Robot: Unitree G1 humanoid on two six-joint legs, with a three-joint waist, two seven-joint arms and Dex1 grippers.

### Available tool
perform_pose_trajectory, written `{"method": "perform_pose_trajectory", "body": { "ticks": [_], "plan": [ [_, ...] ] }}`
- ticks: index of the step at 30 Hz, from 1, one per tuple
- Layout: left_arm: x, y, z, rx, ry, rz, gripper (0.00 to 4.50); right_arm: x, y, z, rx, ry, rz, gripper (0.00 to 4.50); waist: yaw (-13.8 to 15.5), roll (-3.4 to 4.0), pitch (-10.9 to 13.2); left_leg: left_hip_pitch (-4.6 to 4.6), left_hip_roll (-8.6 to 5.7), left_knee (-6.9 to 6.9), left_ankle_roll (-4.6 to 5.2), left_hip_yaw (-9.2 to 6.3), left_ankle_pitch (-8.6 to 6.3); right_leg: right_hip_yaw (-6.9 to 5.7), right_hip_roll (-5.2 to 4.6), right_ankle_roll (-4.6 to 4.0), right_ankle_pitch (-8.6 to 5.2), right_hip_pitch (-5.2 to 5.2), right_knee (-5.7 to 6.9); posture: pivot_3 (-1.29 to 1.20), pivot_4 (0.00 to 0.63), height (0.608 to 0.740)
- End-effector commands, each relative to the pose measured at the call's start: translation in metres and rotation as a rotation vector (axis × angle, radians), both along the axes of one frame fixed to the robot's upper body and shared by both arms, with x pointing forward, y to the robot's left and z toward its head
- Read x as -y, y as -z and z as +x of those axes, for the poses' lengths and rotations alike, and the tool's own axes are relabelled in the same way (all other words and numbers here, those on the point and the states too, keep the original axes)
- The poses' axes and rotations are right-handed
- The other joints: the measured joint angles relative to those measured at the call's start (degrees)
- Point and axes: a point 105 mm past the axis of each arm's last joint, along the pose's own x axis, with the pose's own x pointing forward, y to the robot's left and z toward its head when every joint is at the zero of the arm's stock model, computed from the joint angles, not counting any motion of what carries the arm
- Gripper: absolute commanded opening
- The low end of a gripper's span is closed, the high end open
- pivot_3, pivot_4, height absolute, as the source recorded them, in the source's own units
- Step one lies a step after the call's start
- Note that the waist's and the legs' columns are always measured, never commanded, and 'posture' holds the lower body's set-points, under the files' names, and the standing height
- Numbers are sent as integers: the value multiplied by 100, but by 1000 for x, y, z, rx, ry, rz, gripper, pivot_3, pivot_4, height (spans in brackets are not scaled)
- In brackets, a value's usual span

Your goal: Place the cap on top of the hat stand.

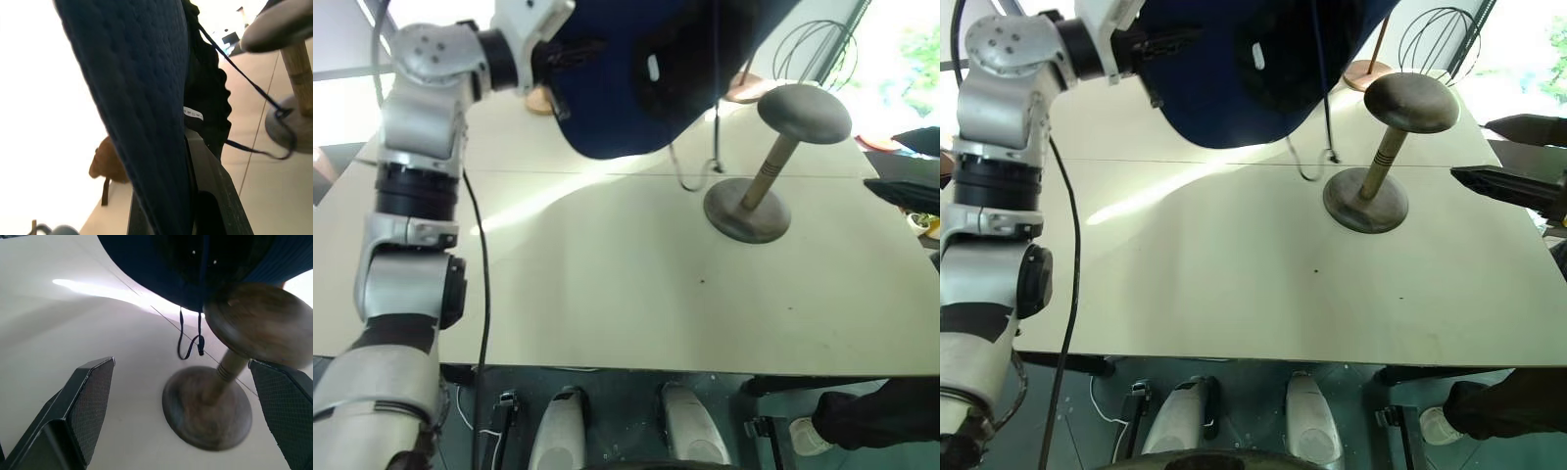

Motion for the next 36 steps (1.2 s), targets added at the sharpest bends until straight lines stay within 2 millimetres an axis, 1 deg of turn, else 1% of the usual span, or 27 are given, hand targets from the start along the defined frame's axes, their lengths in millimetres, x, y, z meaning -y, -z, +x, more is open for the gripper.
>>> {"method": "perform_pose_trajectory", "body": {
  "ticks": [1,4,6,8,11,13,15,18,22,24,26,31,36],
  "plan": [
    [33,-31,-5,118,58,-18,53,12,-12,-17,63,74,-2,4500,11,-2,1,0,0,0,0,-2,0,-1,1,1,0,0,0,0,150,738],
    [57,-37,-4,157,89,-18,53,14,-9,-27,65,109,4,4500,-8,-4,2,-3,-4,-1,0,-6,0,-1,1,7,-4,0,-3,0,150,738],
    [73,-37,-6,173,126,-6,53,16,-9,-34,73,132,13,4500,-27,-2,1,-1,-4,-4,1,-8,-1,0,1,11,-7,0,-4,0,150,738],
    [85,-35,-9,185,157,5,53,17,-10,-38,77,148,21,4500,-32,-1,1,4,-5,-7,1,-8,-1,2,1,11,-8,0,-3,0,150,738],
    [108,-21,-19,250,230,64,53,23,-9,-47,85,194,28,4500,-16,-3,2,4,-5,-10,1,-12,-2,1,3,11,-8,0,-3,0,150,738],
    [113,-9,-23,306,254,103,53,26,-8,-52,86,222,34,4500,-6,-3,2,2,-6,-10,0,-13,-2,1,3,11,-9,0,-5,0,150,738],
    [113,5,-28,383,269,139,53,30,-7,-57,86,245,44,4500,-16,-1,1,1,-8,-9,0,-13,-2,2,2,11,-8,1,-7,0,150,738],
    [108,26,-34,521,270,199,53,34,-6,-62,85,274,51,4500,-23,0,0,6,-7,-13,0,-13,-2,2,3,11,-8,1,-5,0,150,738],
    [86,57,-30,671,207,318,53,41,-4,-68,85,309,70,4500,-19,-1,1,6,-7,-10,0,-15,-1,2,3,10,-7,1,-3,0,150,738],
    [80,76,-30,730,207,385,53,44,-1,-70,75,325,73,4500,-3,-1,1,5,-7,-10,0,-15,-1,2,3,10,-7,2,-3,0,150,738],
    [78,91,-32,801,217,441,53,49,4,-72,59,347,70,4500,6,-3,0,5,-7,-8,0,-15,-1,2,3,11,-7,4,-4,0,150,738],
    [82,115,-35,951,240,507,53,61,19,-82,8,400,65,4500,60,-6,1,2,-9,-3,-1,-15,-2,2,2,11,-8,8,-7,0,150,738],
    [81,151,-30,979,286,623,53,69,22,-86,-8,439,50,4500,63,-6,0,5,-9,-4,-2,-14,-2,2,2,11,-8,8,-6,0,150,738]
  ]
}}
